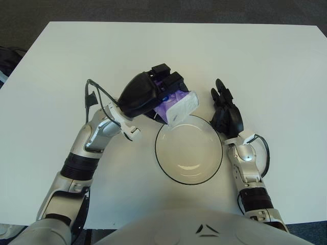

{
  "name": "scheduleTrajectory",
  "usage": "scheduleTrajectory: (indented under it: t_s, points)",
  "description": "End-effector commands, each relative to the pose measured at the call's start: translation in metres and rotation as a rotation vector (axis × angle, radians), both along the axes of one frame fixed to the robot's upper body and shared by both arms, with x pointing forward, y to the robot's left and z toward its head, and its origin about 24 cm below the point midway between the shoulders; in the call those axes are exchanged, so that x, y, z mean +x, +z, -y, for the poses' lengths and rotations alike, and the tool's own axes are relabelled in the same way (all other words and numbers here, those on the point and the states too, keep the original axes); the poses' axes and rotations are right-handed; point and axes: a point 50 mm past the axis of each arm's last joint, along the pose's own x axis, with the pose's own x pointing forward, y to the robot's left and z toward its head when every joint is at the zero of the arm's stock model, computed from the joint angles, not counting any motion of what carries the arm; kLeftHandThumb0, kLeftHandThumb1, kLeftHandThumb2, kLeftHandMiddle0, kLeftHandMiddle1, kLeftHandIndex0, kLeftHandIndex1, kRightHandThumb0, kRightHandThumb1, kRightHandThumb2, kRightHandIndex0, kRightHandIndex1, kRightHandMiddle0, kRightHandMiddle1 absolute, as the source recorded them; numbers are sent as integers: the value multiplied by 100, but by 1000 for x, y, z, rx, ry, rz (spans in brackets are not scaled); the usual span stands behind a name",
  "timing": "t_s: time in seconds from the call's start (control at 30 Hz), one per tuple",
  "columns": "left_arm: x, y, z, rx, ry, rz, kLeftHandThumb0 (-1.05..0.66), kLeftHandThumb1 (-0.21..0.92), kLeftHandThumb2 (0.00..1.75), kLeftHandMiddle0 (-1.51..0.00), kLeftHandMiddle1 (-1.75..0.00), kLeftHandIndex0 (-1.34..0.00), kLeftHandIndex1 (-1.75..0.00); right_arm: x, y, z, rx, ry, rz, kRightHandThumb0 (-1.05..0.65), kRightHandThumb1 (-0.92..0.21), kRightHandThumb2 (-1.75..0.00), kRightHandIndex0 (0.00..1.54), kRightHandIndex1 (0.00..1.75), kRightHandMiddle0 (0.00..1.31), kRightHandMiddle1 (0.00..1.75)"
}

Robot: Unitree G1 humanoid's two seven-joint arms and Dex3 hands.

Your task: Put the tissue paper into the plate.

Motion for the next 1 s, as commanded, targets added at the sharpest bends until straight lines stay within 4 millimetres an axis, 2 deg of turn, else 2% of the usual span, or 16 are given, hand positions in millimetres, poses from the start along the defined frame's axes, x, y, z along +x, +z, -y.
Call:
scheduleTrajectory:
  t_s: [0.0,0.2,0.27,0.4,0.53,0.67,0.97]
  points:
    - [-9,4,4,0,-81,-25,-47,31,132,-114,-175,-61,-175,-39,-88,0,4,-20,-458,-84,-92,-106,0,0,0,8]
    - [-19,3,10,59,-150,-140,-46,34,128,-113,-175,-58,-175,-38,-89,0,-40,-28,-465,-83,-92,-108,0,0,0,8]
    - [-27,2,14,81,-177,-193,-46,35,127,-113,-175,-58,-175,-37,-101,6,-66,-24,-495,-82,-92,-109,0,0,0,8]
    - [-33,1,19,96,-220,-219,-46,36,126,-114,-175,-57,-175,-33,-109,12,-104,-13,-509,-83,-92,-110,0,0,0,9]
    - [-36,0,22,110,-241,-245,-45,37,125,-116,-175,-57,-175,-33,-106,11,-135,-11,-476,-85,-92,-111,0,0,0,9]
    - [-38,-3,24,105,-249,-291,-45,37,124,-118,-175,-56,-175,-28,-94,4,-131,-36,-444,-87,-92,-111,0,0,0,9]
    - [-43,-7,29,87,-262,-441,-45,39,122,-122,-175,-55,-175,-28,-99,6,-137,-52,-477,-90,-92,-106,0,0,0,6]
